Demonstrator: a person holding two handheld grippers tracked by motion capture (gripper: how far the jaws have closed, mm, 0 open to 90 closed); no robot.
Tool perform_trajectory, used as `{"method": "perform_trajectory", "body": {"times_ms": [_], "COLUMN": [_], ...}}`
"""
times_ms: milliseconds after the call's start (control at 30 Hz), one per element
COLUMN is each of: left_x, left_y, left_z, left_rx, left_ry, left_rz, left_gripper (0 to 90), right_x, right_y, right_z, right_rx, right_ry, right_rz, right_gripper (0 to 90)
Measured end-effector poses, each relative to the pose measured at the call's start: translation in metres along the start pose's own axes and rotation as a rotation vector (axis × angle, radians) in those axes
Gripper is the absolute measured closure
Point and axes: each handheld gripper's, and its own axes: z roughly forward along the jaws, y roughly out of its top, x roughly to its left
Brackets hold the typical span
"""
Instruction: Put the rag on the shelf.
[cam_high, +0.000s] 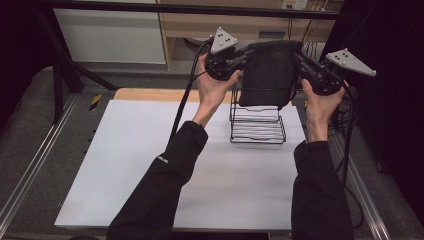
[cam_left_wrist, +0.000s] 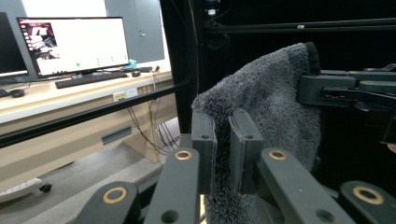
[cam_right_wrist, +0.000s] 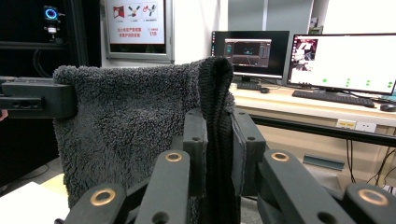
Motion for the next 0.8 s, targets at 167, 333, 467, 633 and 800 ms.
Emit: {"method": "perform_trajectory", "body": {"times_ms": [167, 333, 467, 633, 800], "left_x": [-0.003, -0.006, -0.008, -0.012, -0.017], "left_y": [-0.003, -0.007, -0.009, -0.012, -0.014], "left_z": [-0.002, -0.004, -0.006, -0.008, -0.008], "left_rx": [0.003, 0.004, 0.009, 0.012, 0.011], "left_ry": [-0.008, -0.019, -0.024, -0.03, -0.041], "left_rz": [0.003, 0.008, 0.011, 0.021, 0.023], "left_gripper": [81.7, 81.7, 81.7, 81.7, 81.7], "right_x": [0.001, 0.001, 0.001, 0.001, 0.0], "right_y": [-0.003, -0.007, -0.011, -0.016, -0.021], "right_z": [-0.005, -0.009, -0.012, -0.016, -0.019], "right_rx": [0.008, 0.009, 0.01, 0.015, 0.017], "right_ry": [0.004, 0.013, 0.018, 0.021, 0.02], "right_rz": [-0.009, -0.007, -0.007, -0.013, -0.014], "right_gripper": [78.7, 78.7, 78.7, 78.7, 78.7]}}
